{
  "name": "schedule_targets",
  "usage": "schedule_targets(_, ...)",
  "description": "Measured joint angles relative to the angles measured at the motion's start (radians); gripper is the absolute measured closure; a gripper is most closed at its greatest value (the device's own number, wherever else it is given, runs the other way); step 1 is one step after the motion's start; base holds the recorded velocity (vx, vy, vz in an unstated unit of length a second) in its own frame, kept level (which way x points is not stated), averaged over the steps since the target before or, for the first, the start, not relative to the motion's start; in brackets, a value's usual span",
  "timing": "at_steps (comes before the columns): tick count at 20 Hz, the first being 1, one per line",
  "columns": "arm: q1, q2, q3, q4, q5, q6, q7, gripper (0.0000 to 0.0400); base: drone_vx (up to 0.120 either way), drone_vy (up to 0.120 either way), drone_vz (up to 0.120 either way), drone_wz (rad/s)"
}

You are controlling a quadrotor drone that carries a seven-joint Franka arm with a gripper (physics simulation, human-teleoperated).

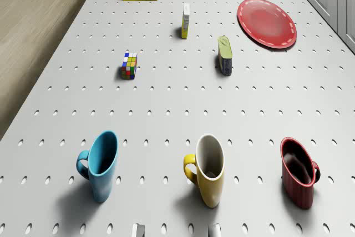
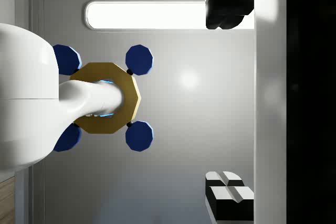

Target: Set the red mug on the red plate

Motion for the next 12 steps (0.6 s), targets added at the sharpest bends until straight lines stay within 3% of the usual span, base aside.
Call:
schedule_targets(3, -0.002, 0.007, 0.001, 0.063, 0.001, -0.053, -0.001, 0.0000, 0.000, -0.027, 0.000, 0.000)
schedule_targets(12, -0.004, 0.065, 0.003, 0.236, 0.002, -0.162, -0.002, 0.0000, 0.120, -0.120, 0.000, 0.000)
